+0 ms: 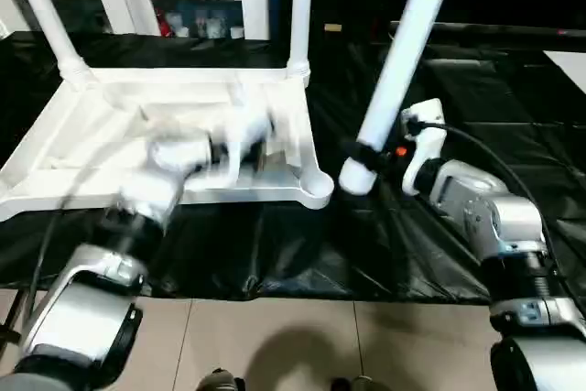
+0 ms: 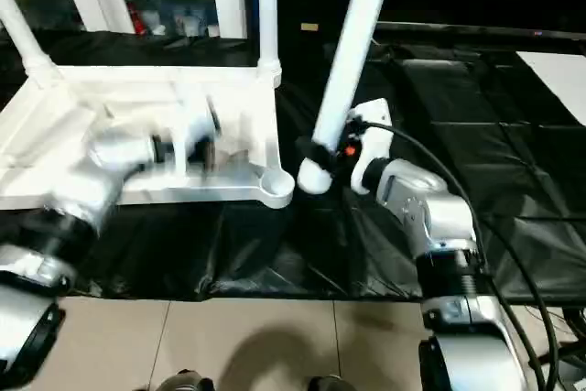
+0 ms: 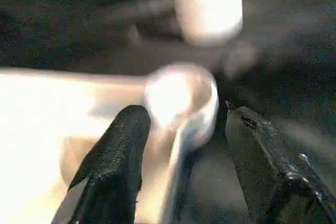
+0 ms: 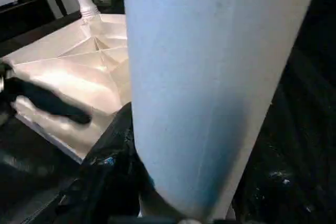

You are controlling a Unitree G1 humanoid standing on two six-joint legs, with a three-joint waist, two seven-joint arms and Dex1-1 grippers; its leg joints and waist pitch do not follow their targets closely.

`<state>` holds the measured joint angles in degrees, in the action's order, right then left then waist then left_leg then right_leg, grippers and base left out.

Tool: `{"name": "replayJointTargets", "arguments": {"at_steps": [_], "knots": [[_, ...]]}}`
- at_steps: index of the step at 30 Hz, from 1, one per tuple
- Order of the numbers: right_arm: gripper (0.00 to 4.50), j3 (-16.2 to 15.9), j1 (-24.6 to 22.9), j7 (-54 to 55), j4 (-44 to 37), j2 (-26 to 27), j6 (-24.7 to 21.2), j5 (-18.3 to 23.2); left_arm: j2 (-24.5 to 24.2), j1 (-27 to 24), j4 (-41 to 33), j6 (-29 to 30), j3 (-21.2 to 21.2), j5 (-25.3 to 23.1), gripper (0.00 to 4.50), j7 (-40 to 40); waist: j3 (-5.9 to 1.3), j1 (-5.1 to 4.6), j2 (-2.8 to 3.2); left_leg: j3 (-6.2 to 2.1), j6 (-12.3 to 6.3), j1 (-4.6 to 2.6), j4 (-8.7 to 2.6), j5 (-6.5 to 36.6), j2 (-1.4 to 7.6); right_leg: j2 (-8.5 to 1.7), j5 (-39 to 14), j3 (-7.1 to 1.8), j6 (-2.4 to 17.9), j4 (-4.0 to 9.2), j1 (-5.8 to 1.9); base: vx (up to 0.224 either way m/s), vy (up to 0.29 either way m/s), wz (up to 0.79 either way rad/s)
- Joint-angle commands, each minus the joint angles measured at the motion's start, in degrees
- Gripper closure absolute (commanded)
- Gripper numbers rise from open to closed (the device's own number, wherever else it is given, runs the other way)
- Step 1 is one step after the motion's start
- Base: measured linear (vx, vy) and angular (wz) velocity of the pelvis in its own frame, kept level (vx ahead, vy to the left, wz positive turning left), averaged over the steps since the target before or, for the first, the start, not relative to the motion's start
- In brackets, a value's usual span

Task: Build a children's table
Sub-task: Pick table leg, then insert table leg to table base

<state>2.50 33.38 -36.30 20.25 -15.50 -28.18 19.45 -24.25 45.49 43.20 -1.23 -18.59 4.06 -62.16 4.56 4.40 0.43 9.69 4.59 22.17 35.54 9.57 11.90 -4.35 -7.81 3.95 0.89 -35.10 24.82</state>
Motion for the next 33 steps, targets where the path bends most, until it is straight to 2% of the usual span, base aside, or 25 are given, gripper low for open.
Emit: {"name": "replayJointTargets", "arguments": {"at_steps": [1, 3, 5, 6, 7, 10, 13, 15, 16, 17, 19, 20, 25, 27, 29, 31, 33], "knots": [[2.61, -0.27, -0.75, 0.39, -2.04, -0.31, 2.36, -1.15, -0.56, 2.79, 3.6, -3.38, -0.66, -2.17, 1.82, -1.71, -5.78, -0.44, 1.66, 0.01, 1.6, -1.35, -4.06, 14.51, 0.0, -2.47, -14.33, -1.9, 10.53, 4.11, -4.16, 0.0, 0.0, 0.0], [2.61, -0.46, -1.41, 0.27, -2.47, -0.27, 3.65, -1.4, -0.52, 4.01, 6.86, -5.23, -1.14, -3.4, 2.0, -2.21, -5.7, -0.55, 1.29, 0.12, 1.43, -1.37, -4.07, 15.1, -0.02, -2.51, -15.23, -1.91, 10.6, 4.31, -4.18, 0.0, 0.0, 0.0], [2.61, -0.39, -2.05, 0.42, -3.19, -0.19, 3.65, -1.29, -0.46, 5.2, 9.92, -6.29, -2.0, -4.9, 2.17, -1.52, -5.71, -0.45, 1.33, 0.1, 0.9, -1.26, -4.0, 14.83, -0.13, -2.5, -16.46, -1.88, 10.25, 4.37, -4.41, 0.0, 0.0, 0.0], [2.61, -0.35, -2.41, 0.71, -3.51, 0.06, 3.81, -1.29, -0.44, 6.25, 12.45, -8.45, -2.9, -6.52, 2.17, 0.17, -5.77, -0.42, 1.59, 0.02, 0.71, -1.09, -4.01, 14.21, -0.13, -2.57, -16.57, -1.89, 10.21, 4.35, -4.48, 0.0, 0.0, 0.0], [2.61, -0.34, -2.45, 0.74, -3.54, 0.1, 3.86, -1.29, -0.43, 6.41, 12.82, -8.89, -3.07, -6.8, 2.2, 0.36, -5.77, -0.59, 1.41, 0.08, 0.56, -1.07, -3.96, 14.12, -0.15, -2.55, -16.89, -1.88, 10.01, 4.42, -4.49, 0.0, 0.0, 0.0], [2.61, -0.14, -2.79, 1.06, -3.74, 0.57, 3.93, -1.18, 0.16, 7.41, 15.38, -9.89, -3.16, -7.49, 2.56, 0.87, -5.88, -0.91, 1.73, 0.05, 0.26, -0.92, -3.85, 13.73, -0.21, -2.6, -17.25, -1.82, 10.1, 4.44, -4.55, 0.0, 0.0, 0.0], [2.61, -0.16, -3.08, 1.51, -3.77, 1.05, 4.57, -1.35, 0.73, 9.1, 20.2, -12.23, -3.74, -9.11, 2.61, 0.26, -5.92, -1.33, 1.81, 0.07, -0.26, -0.77, -3.79, 13.97, -0.47, -2.41, -18.12, -1.64, 9.75, 4.87, -4.62, 0.0, 0.0, 0.0], [2.61, -0.17, -3.09, 1.51, -3.74, 1.08, 4.68, -1.34, 0.75, 9.33, 21.11, -12.21, -4.16, -9.69, 2.84, 0.25, -5.94, -1.5, 2.02, -0.02, -0.35, -0.86, -3.85, 14.2, -0.29, -2.47, -17.65, -1.63, 10.29, 4.78, -4.55, 0.0, 0.0, 0.0], [2.61, -0.16, -3.1, 1.49, -3.67, 1.1, 4.89, -1.39, 0.86, 9.66, 22.21, -12.7, -4.14, -10.33, 3.03, 0.3, -6.0, -1.54, 1.92, -0.02, -0.45, -0.94, -3.81, 14.3, -0.27, -2.43, -17.31, -1.65, 10.59, 4.77, -4.56, 0.0, 0.0, 0.0], [2.61, -0.15, -3.14, 1.41, -3.64, 1.06, 5.12, -1.44, 0.92, 9.99, 23.59, -12.94, -4.01, -10.99, 3.03, 0.42, -5.98, -1.55, 2.26, -0.05, -0.52, -0.94, -3.8, 14.33, -0.29, -2.45, -17.17, -1.63, 10.85, 4.71, -4.57, 0.0, 0.0, 0.0], [2.61, -0.18, -3.2, 1.47, -3.75, 1.04, 5.15, -1.46, 0.92, 10.3, 24.75, -13.55, -4.11, -11.7, 3.09, 0.89, -6.0, -1.62, 2.08, 0.0, -0.63, -0.95, -3.79, 14.33, -0.32, -2.36, -16.89, -1.6, 10.85, 4.79, -4.59, 0.0, 0.0, 0.0], [2.61, -0.23, -3.25, 1.51, -3.86, 1.0, 5.14, -1.46, 0.87, 10.49, 25.56, -13.84, -4.29, -12.22, 3.27, 1.16, -6.04, -1.59, 2.05, 0.01, -0.71, -0.92, -3.76, 14.14, -0.33, -2.44, -16.75, -1.63, 11.04, 4.74, -4.65, 0.0, 0.0, 0.0], [2.61, -0.43, -3.38, 1.46, -4.01, 0.95, 5.26, -1.52, 0.88, 11.13, 28.7, -15.17, -4.68, -14.61, 3.56, 4.25, -6.02, -1.62, 2.16, -0.07, -0.9, -1.02, -3.83, 14.48, -0.18, -2.45, -16.97, -1.57, 11.1, 4.77, -4.53, 0.0, 0.0, 0.0], [2.61, -0.49, -3.26, 1.42, -3.99, 1.02, 5.28, -1.57, 0.95, 11.3, 29.32, -15.0, -4.61, -14.81, 3.87, 4.01, -6.0, -1.6, 2.13, -0.05, -0.98, -1.04, -3.82, 14.52, -0.23, -2.46, -17.16, -1.56, 11.09, 4.87, -4.53, 0.0, 0.0, 0.0], [2.61, -0.51, -3.19, 1.34, -4.01, 1.0, 5.3, -1.58, 1.0, 11.41, 29.55, -15.15, -4.5, -14.81, 3.86, 3.58, -5.98, -1.57, 2.07, -0.07, -1.01, -1.05, -3.85, 14.53, -0.2, -2.5, -17.44, -1.56, 11.15, 4.86, -4.54, 0.0, 0.0, 0.0], [2.61, -0.46, -3.1, 1.21, -4.04, 0.94, 5.25, -1.55, 1.33, 11.64, 29.82, -14.87, -3.11, -13.69, 4.15, 1.75, -6.03, -1.57, 2.09, -0.08, -0.97, -0.97, -3.84, 14.31, -0.19, -2.57, -16.76, -1.6, 11.44, 4.79, -4.62, 0.0, 0.0, 0.0], [2.61, -0.47, -2.96, 0.84, -3.97, 0.73, 5.32, -1.58, 1.85, 11.92, 29.8, -14.04, -1.27, -11.84, 4.21, -1.29, -6.05, -1.61, 2.02, -0.06, -1.07, -0.94, -3.84, 14.05, -0.17, -2.55, -16.05, -1.62, 11.77, 4.71, -4.62, 0.0, 0.0, 0.0]]}}
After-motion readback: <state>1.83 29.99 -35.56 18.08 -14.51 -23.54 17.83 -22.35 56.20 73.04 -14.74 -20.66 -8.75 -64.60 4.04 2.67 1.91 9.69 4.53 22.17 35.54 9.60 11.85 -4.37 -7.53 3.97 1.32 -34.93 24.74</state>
